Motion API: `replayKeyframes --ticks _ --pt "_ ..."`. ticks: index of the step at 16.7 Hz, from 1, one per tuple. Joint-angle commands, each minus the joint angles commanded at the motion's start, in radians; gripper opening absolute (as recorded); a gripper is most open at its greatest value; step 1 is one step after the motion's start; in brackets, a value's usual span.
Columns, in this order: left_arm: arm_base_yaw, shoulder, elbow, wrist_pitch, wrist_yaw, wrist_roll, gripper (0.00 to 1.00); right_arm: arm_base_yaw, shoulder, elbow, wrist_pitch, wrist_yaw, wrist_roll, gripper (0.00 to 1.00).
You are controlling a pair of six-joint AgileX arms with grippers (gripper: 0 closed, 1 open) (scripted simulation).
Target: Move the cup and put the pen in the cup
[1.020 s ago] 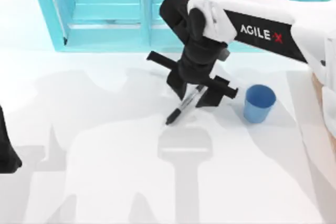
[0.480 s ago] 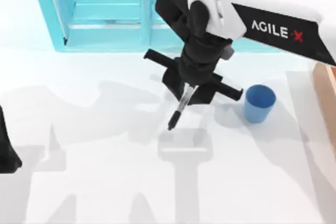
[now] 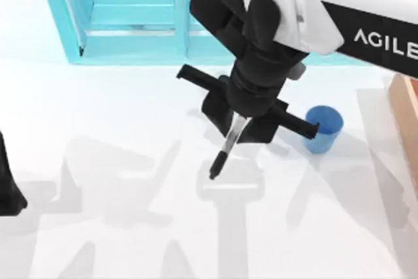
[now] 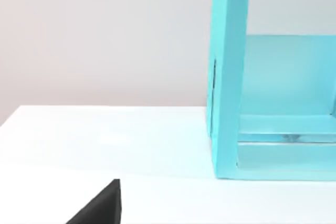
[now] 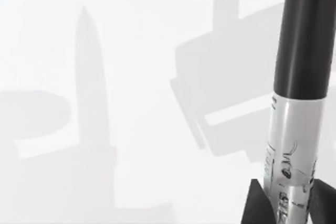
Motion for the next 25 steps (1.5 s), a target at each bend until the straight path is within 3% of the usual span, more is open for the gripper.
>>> replayKeyframes --ticks 5,9,20,25 --pt "0.0 0.0 0.0 0.0 0.0 0.0 1.0 -0.001 -0.004 -0.02 0.033 0.026 -0.024 0.0" --pt "0.0 0.0 0.0 0.0 0.0 0.0 1.0 0.019 -0.04 -0.149 0.221 0.181 -0.153 0.0" --pt "0.0 0.0 0.0 0.0 0.0 0.0 1.0 0.121 -0.227 -0.781 1.335 0.845 -0.78 0.0" --pt "0.0 0.0 0.0 0.0 0.0 0.0 1.0 0.164 -0.35 -1.012 1.74 1.077 -1.033 0.0"
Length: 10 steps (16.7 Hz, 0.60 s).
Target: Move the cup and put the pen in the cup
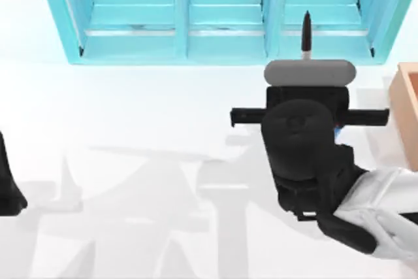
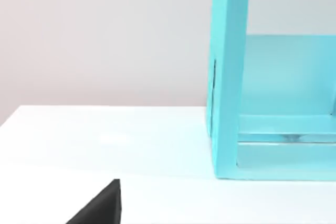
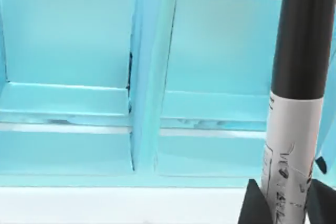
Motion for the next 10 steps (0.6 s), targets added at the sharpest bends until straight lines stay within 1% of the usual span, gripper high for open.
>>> replayKeyframes --ticks 3,5,7,10 --pt "0.0 0.0 0.0 0.0 0.0 0.0 1.0 0.019 -0.078 -0.08 0.162 0.09 -0.1 0.0" --pt "0.0 0.0 0.0 0.0 0.0 0.0 1.0 0.028 -0.122 -0.111 0.245 0.13 -0.142 0.0" --pt "0.0 0.0 0.0 0.0 0.0 0.0 1.0 0.034 -0.151 -0.126 0.302 0.153 -0.165 0.0" --pt "0.0 0.0 0.0 0.0 0.0 0.0 1.0 0.036 -0.16 -0.13 0.321 0.161 -0.172 0.0"
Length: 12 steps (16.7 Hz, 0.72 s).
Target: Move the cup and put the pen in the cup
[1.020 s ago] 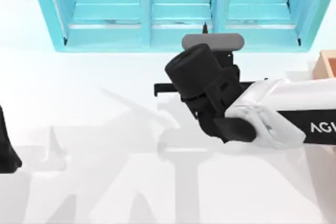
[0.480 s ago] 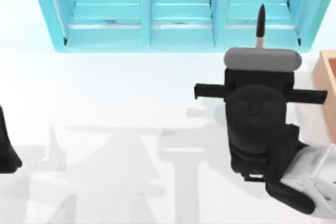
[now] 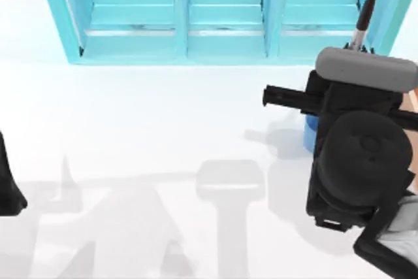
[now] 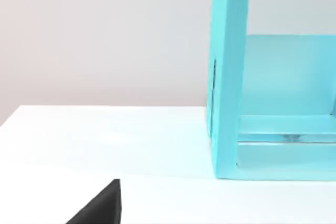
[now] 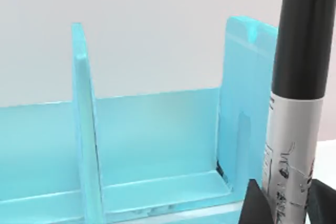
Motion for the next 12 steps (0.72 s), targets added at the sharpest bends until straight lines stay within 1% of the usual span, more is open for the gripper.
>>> replayKeyframes --ticks 5,10,12 --pt "0.0 0.0 0.0 0.0 0.0 0.0 1.0 -0.018 0.018 0.007 0.007 -0.015 0.003 0.0" --pt "0.0 0.0 0.0 0.0 0.0 0.0 1.0 -0.112 0.108 0.035 0.068 -0.11 0.009 0.0" --pt "0.0 0.0 0.0 0.0 0.0 0.0 1.0 -0.132 0.126 0.04 0.08 -0.13 0.01 0.0"
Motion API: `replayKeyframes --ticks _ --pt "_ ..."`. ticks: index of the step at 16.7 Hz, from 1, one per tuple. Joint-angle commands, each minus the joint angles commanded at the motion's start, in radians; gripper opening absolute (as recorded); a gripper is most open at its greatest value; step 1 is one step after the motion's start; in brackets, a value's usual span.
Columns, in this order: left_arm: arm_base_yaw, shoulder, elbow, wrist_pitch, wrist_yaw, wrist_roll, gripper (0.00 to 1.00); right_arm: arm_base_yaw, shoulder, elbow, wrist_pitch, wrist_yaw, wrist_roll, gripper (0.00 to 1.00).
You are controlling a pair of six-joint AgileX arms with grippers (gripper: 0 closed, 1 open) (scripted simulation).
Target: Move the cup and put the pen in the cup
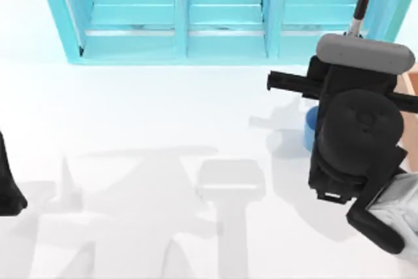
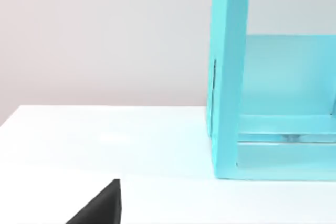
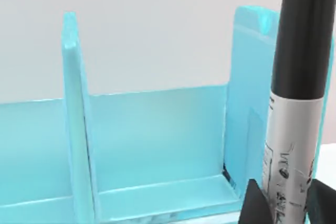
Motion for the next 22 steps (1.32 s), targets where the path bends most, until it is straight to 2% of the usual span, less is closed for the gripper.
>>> replayKeyframes --ticks 3,16,22 --pt "0.0 0.0 0.0 0.0 0.0 0.0 1.0 0.0 0.0 0.0 0.0 0.0 0.0 0.0" --pt "0.0 0.0 0.0 0.0 0.0 0.0 1.0 0.0 0.0 0.0 0.0 0.0 0.0 0.98" --pt "0.0 0.0 0.0 0.0 0.0 0.0 1.0 0.0 0.0 0.0 0.0 0.0 0.0 1.0"
